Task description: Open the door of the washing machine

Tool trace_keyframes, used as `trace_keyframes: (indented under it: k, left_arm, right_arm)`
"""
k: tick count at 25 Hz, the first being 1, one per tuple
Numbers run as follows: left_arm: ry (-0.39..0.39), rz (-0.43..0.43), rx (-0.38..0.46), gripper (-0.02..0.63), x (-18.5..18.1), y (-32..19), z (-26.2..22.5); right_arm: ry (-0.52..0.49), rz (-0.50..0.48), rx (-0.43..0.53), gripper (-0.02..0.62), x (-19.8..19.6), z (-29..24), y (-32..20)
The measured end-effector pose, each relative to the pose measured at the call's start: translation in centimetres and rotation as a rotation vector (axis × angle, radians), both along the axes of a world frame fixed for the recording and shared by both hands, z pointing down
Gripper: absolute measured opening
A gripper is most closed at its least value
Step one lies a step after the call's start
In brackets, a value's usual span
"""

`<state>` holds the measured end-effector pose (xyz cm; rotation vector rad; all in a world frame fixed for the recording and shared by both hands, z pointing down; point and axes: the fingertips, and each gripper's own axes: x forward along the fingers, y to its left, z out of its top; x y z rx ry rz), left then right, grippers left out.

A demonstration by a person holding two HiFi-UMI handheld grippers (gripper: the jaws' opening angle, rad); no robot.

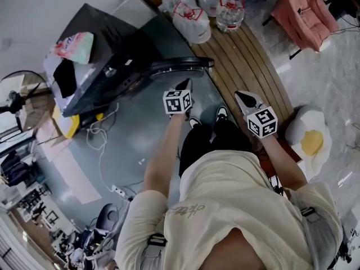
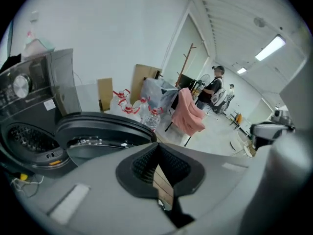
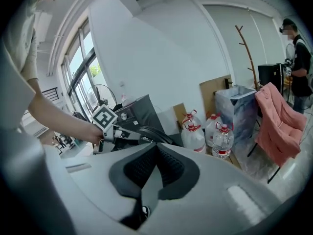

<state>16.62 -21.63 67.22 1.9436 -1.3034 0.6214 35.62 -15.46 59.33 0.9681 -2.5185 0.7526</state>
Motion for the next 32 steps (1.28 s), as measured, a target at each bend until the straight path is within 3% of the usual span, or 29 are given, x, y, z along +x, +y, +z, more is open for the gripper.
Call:
trace_keyframes:
  k: [6,9,17,21,25,32]
  left_arm:
    - [-0.043,0.086,0.118,0.014,-0.9,3.7,-5.8]
    - [-0.038,0.086,0.156,0.015,-1.8,5.7,-8.3]
    - [-0.010,-0.043,0.254,0.015,-6.4,9.6,-14.5]
    - [-0.010,-0.139,0.349,0.014,-9.7,9.8,-18.5]
    - [-0.006,-0.200,0.446,0.015,-12.0,9.5,-22.9]
    - [-0.045,-0.227,0.632,0.015,-14.1,8.8,-31.2]
  right_arm:
    - [-0.024,-0.038,0.065,0.002,-4.3,-2.4,-1.0]
    - [-0.036,-0.077,0.096,0.002,-6.4,-4.0,-0.7]
    - [-0.106,-0.186,0.179,0.002,-11.2,-10.9,-0.2]
    - [-0.142,-0.244,0.261,0.002,-13.5,-15.4,-0.1]
    - [-0.156,-0.302,0.375,0.002,-15.5,-20.3,0.3]
    - [-0.225,-0.354,0.577,0.002,-18.2,-28.1,-0.2]
